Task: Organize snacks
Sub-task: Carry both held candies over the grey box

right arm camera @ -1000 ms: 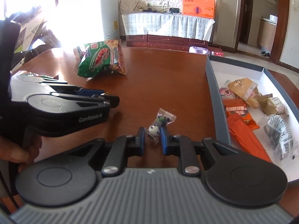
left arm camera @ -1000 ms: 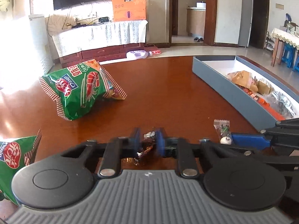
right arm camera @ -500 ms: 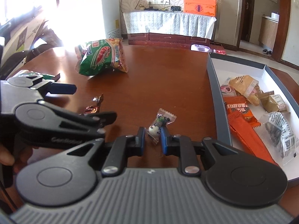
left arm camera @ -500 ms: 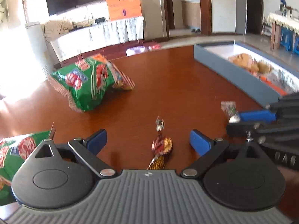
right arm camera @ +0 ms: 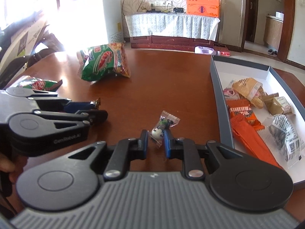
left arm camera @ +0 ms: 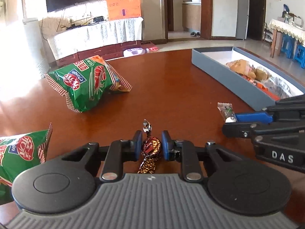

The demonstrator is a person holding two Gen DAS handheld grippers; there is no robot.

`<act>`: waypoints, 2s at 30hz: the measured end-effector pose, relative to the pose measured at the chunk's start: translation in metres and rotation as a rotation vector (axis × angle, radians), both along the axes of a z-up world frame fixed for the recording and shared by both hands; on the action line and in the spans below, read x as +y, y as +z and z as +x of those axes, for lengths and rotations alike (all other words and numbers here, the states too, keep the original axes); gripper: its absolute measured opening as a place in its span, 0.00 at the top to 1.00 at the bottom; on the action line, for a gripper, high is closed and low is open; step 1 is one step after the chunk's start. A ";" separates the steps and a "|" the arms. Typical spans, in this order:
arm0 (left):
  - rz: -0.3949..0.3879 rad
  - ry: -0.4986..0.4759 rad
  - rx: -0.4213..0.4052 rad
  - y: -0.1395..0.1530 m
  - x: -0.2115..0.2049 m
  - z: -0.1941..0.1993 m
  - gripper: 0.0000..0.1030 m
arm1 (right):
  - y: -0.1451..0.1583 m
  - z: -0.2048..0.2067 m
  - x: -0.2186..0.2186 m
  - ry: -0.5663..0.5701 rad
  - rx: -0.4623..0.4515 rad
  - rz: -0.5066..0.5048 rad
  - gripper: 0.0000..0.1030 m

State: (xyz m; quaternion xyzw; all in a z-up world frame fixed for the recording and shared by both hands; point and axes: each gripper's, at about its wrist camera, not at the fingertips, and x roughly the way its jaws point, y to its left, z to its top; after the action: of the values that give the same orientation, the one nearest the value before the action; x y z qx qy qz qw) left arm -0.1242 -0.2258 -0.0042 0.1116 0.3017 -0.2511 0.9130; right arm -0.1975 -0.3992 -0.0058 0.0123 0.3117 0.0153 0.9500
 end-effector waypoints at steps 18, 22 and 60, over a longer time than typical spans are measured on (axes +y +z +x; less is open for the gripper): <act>-0.034 0.056 -0.066 0.026 -0.034 0.010 0.75 | 0.029 -0.015 -0.008 -0.018 -0.105 -0.033 0.79; -0.038 0.060 -0.073 0.030 -0.040 0.007 0.75 | 0.032 -0.017 -0.013 -0.035 -0.119 -0.031 0.80; -0.118 -0.012 -0.112 0.050 -0.121 -0.013 0.75 | 0.046 -0.051 -0.072 -0.169 -0.190 -0.022 0.79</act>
State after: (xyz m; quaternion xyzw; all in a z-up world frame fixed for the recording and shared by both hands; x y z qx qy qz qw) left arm -0.1377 -0.3465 0.0454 0.0734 0.2343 -0.2673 0.9318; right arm -0.2483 -0.4709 0.0404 0.0268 0.2182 -0.0671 0.9732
